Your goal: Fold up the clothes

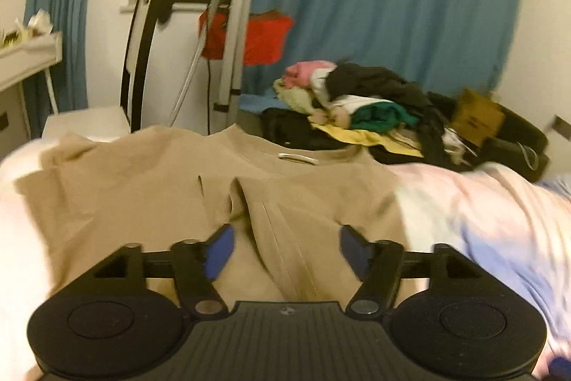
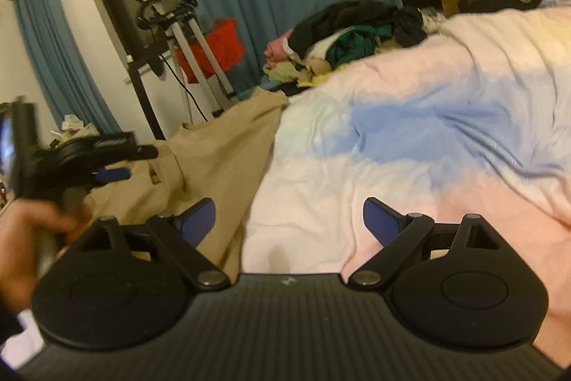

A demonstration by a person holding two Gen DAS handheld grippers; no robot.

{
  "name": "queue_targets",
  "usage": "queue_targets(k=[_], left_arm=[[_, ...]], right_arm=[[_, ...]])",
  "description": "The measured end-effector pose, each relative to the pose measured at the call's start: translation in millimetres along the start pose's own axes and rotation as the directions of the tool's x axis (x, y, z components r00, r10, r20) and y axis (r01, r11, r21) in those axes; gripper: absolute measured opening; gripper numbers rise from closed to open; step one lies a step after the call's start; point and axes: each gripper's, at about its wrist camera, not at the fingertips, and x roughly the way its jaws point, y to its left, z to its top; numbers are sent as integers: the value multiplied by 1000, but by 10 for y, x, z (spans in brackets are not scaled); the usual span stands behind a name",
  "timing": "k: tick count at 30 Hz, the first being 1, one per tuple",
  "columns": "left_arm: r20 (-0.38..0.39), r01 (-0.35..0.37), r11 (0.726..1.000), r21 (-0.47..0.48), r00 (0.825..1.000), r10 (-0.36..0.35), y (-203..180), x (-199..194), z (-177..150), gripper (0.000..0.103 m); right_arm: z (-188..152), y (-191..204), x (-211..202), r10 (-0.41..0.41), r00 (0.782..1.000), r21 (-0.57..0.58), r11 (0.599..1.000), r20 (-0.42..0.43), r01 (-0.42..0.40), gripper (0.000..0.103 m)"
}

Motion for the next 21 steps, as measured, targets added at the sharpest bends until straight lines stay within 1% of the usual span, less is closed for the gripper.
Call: queue_targets(k=[1,3,5,9,10,13,17,20,21], left_arm=[[15,3,1000,17,1000,-3,-17,-248,-66,80],[37,1,998,65,999,-4,-88,-620,-188,83],[46,9,996,91,999,-13,-140,-982,-343,88],[59,42,997,59,997,-45,-109,-1660,-698,99],[62,40,998,48,997,-43,-81,-1782,-784,100],[66,14,998,56,998,-18,-30,-2183,-1022,102],[74,-4,998,65,997,-1,43,-2495,-1205,103],[73,-3,998,66,997,-2,95,-2642,-1250,103],[74,-6,997,72,997,0,116,-2606,-1211,103]], right_arm=[[7,24,-29,5,1000,-10,1000,7,-5,91],[22,72,-87,16,1000,-29,999,21,-15,91],[37,120,-145,27,999,-48,999,35,-25,91],[47,275,-354,53,996,-100,994,65,-47,91],[40,325,-425,58,996,-113,992,70,-50,91],[4,483,-651,79,994,-142,988,75,-68,91],[-127,705,-974,117,989,-198,975,91,-97,91],[-223,765,-1063,127,989,-223,969,75,-107,91],[-240,770,-1057,125,990,-229,967,65,-107,91]])
